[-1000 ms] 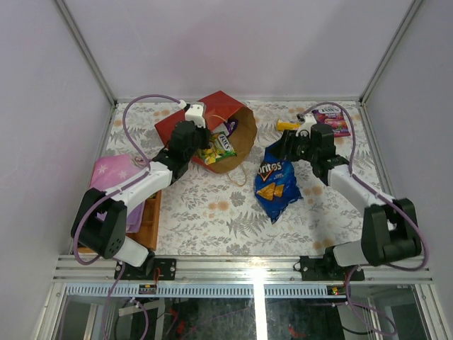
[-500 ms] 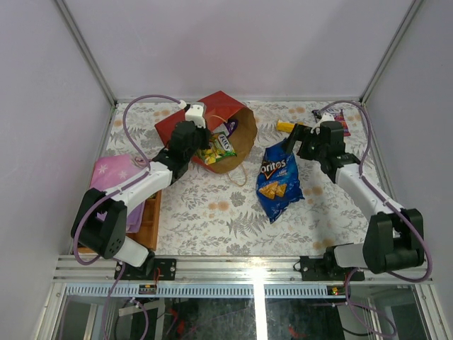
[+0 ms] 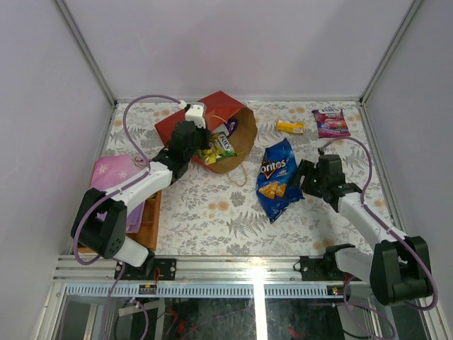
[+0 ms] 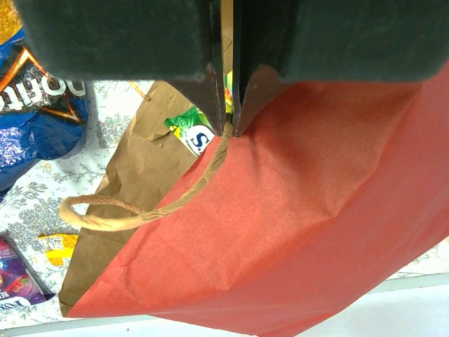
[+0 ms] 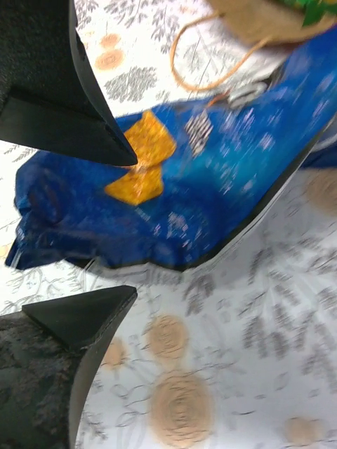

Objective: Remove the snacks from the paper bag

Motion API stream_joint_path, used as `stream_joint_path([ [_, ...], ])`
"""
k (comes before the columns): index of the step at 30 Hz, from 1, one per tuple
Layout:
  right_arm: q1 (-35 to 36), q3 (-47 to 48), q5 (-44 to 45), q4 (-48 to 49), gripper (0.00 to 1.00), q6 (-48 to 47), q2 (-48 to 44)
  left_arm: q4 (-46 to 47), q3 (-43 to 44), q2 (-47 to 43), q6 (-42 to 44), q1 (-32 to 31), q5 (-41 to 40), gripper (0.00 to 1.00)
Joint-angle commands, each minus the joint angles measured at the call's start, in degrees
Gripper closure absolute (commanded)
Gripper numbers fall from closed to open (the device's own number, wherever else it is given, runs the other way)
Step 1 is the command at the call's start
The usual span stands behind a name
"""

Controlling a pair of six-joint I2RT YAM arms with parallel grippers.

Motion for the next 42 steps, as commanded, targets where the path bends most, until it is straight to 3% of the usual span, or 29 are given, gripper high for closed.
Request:
stream_joint_path([
  [1, 0.3, -3.5, 2.1, -2.0, 0.25, 4.3, -1.7, -0.2, 2.2, 0.0, 0.7, 0.5, 0.6, 0.99],
  [4, 0.5, -6.1, -3.2, 1.1, 0.37, 6.5, -0.5, -0.2, 2.2, -0.1, 0.6, 0.5, 0.9, 0.99],
  [5, 0.8, -6.9, -4.5, 2.8, 0.48, 7.5, -0.2, -0.2, 2.2, -0.1, 0.6, 0.5, 0.9, 0.99],
  [8, 4.8, -7.6, -4.4, 6.5, 0.97, 10.4, -0.2, -0.4, 2.2, -0.2, 0.7, 0.5, 0.8, 0.99],
  [12, 14.3, -2.6, -1.1, 9.5, 1.0, 11.3, -0.9, -0.4, 2.2, -0.2, 0.8, 0.6, 0.6, 0.99],
  [15, 17.5, 3.7, -2.4, 11.5, 1.0, 8.9, -0.6, -0.3, 2.3, 0.0, 0.8, 0.6, 0.6, 0.99],
  [19, 16.0, 4.5, 7.6, 2.6, 1.0, 2.8, -5.9, -1.2, 2.4, 0.0, 1.2, 0.5, -0.2, 0.99],
  [22, 6.1, -3.0, 8.2, -3.0, 1.0, 6.7, -12.6, 0.0, 1.7, -0.3, 1.6, 0.5, -1.5, 0.99],
  [23, 3.9, -5.7, 8.0, -3.8, 0.98, 9.0, -14.5, 0.3, 1.6, -0.1, 1.6, 0.5, -1.4, 0.99],
  [24, 3.1, -8.0, 9.0, -4.6, 0.77, 10.9, -15.9, 0.3, 1.8, 0.1, 1.5, 0.5, -1.1, 0.99],
  [26, 3.0, -10.4, 11.4, -5.4, 0.15, 13.6, -17.8, -0.7, 2.5, 1.0, 1.4, 0.5, -0.8, 1.0],
  [27, 3.0, -10.2, 12.7, -5.8, 0.01, 14.3, -18.5, -0.9, 2.7, 1.3, 1.4, 0.6, -0.8, 1.0],
  [32, 3.7, -1.8, 22.2, -7.6, 0.01, 9.7, -21.2, -1.1, 3.1, 1.6, 1.3, 0.5, -0.3, 1.0],
  [37, 15.3, 5.2, 38.0, -3.2, 0.01, 2.1, -19.7, -1.5, 3.2, 1.6, 1.6, 0.6, -0.7, 1.0],
  [39, 20.1, 8.1, 37.6, -1.7, 0.0, -3.2, -14.0, -1.7, 3.3, 1.7, 1.7, 0.5, -1.1, 1.0],
  [42, 22.9, 17.8, 27.5, -6.1, 0.03, -10.7, 1.9, -1.7, 3.2, 1.7, 1.9, 0.5, -1.4, 1.0],
])
